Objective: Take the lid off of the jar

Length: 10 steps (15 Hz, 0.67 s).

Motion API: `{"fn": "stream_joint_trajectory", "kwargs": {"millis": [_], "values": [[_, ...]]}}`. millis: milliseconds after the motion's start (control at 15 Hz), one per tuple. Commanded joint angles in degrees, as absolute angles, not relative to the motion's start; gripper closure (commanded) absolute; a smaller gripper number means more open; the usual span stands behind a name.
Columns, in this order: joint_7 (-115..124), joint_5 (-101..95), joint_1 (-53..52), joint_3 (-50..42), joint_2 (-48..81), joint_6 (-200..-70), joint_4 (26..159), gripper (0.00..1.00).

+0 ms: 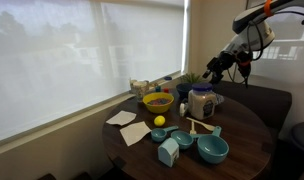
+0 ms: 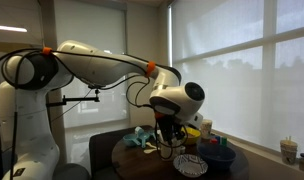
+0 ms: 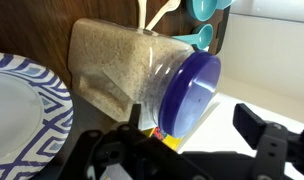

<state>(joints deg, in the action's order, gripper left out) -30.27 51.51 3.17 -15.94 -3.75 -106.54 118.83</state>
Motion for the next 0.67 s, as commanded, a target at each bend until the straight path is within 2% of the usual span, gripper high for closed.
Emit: {"fn": "stream_joint_trajectory", "kwargs": {"millis": [0, 133, 267, 333, 467, 533, 600], "values": [[-31.2, 54.4, 5.8, -14.0, -0.6, -103.6, 115.5, 0.17], [-31.1, 54.7, 6.5, -13.6, 0.0, -103.1, 115.1, 0.26], [-31.0, 54.8, 6.9, -13.2, 0.6, -102.9, 114.7, 0.26], [-30.9, 54.9, 7.1, -13.0, 0.8, -102.9, 114.6, 0.37], [-30.9, 55.0, 7.4, -12.7, 1.0, -102.9, 114.5, 0.41], [-30.9, 55.0, 7.5, -12.6, 1.1, -103.0, 114.4, 0.49], [-30.9, 55.0, 7.7, -12.6, 1.1, -103.0, 114.4, 0.49]]}}
